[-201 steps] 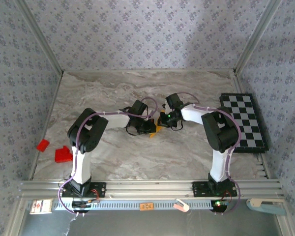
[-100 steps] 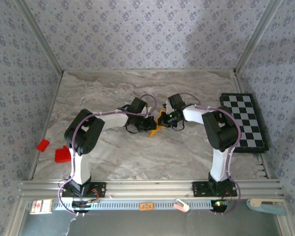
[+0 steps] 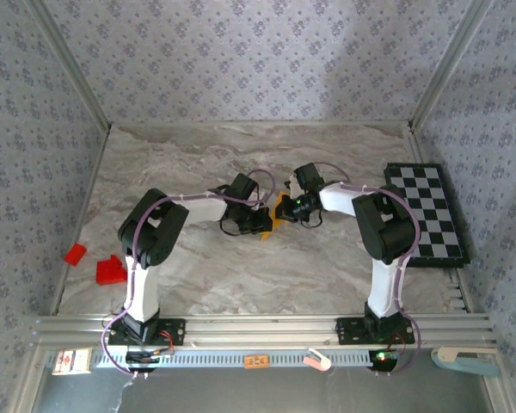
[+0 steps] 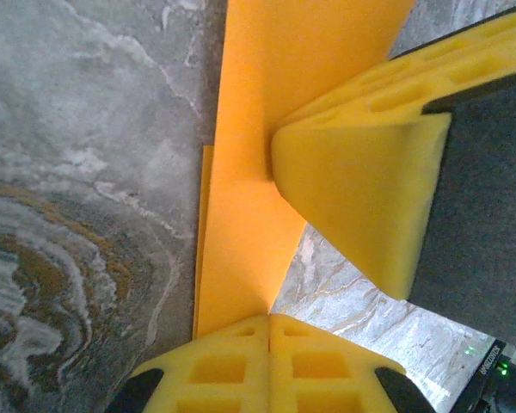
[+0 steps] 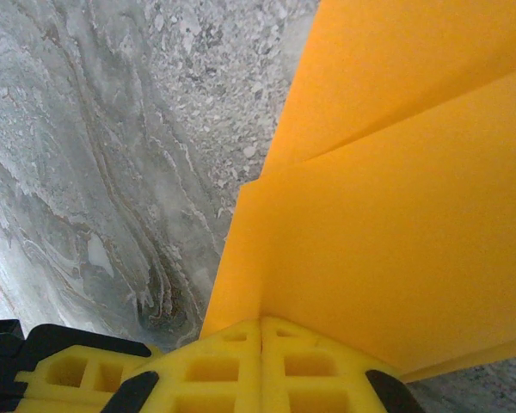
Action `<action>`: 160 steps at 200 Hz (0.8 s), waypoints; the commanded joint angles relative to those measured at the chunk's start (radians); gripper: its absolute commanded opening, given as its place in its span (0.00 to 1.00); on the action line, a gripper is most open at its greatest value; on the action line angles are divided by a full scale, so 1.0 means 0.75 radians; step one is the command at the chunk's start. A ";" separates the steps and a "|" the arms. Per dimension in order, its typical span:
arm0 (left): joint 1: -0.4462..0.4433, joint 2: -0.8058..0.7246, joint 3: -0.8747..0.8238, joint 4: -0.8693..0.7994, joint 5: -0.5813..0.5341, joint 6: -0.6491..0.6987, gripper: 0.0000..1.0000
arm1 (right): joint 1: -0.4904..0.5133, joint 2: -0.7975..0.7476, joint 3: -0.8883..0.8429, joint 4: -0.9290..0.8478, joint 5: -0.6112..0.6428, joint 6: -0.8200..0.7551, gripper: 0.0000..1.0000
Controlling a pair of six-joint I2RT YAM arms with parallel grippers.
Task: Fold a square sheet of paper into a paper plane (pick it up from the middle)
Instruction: Fold the wing for the fifth time at the center of the table.
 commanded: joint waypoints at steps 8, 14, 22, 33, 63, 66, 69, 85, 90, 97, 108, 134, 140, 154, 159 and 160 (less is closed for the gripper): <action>0.001 0.006 -0.017 -0.095 -0.018 0.050 0.04 | -0.002 0.152 -0.053 -0.156 0.214 -0.021 0.00; 0.001 0.003 -0.020 -0.100 -0.018 0.057 0.04 | -0.003 0.154 -0.057 -0.154 0.214 -0.014 0.00; 0.001 -0.003 -0.024 -0.112 -0.016 0.070 0.03 | -0.006 0.157 -0.064 -0.145 0.207 -0.004 0.00; 0.001 -0.010 -0.025 -0.128 -0.009 0.092 0.03 | -0.008 0.163 -0.066 -0.140 0.204 0.005 0.00; 0.005 -0.037 -0.043 -0.168 -0.003 0.143 0.03 | -0.015 0.171 -0.070 -0.143 0.206 0.016 0.00; 0.004 -0.041 -0.043 -0.175 -0.003 0.149 0.03 | -0.015 0.172 -0.070 -0.143 0.208 0.017 0.00; 0.003 -0.045 -0.047 -0.178 -0.001 0.155 0.03 | -0.016 0.172 -0.070 -0.146 0.209 0.017 0.00; 0.006 -0.061 -0.052 -0.214 -0.002 0.194 0.02 | -0.018 0.177 -0.070 -0.152 0.214 0.017 0.00; 0.005 -0.065 -0.057 -0.223 -0.002 0.206 0.02 | -0.019 0.179 -0.068 -0.154 0.215 0.015 0.00; 0.008 -0.071 -0.059 -0.240 0.002 0.222 0.02 | -0.019 0.181 -0.067 -0.155 0.215 0.014 0.00; 0.009 -0.080 -0.062 -0.263 0.001 0.248 0.02 | -0.019 0.185 -0.067 -0.158 0.217 0.013 0.00; 0.013 -0.091 -0.073 -0.309 -0.009 0.295 0.02 | -0.019 0.190 -0.066 -0.165 0.217 0.013 0.00; 0.013 -0.093 -0.075 -0.315 -0.009 0.301 0.02 | -0.019 0.191 -0.064 -0.165 0.218 0.013 0.00; 0.013 -0.097 -0.085 -0.334 -0.030 0.314 0.01 | -0.017 0.191 -0.063 -0.167 0.218 0.013 0.00; 0.014 -0.100 -0.086 -0.340 -0.042 0.318 0.01 | -0.018 0.189 -0.061 -0.166 0.216 0.013 0.00; 0.013 -0.102 -0.090 -0.341 -0.044 0.320 0.01 | -0.017 0.189 -0.061 -0.167 0.216 0.013 0.00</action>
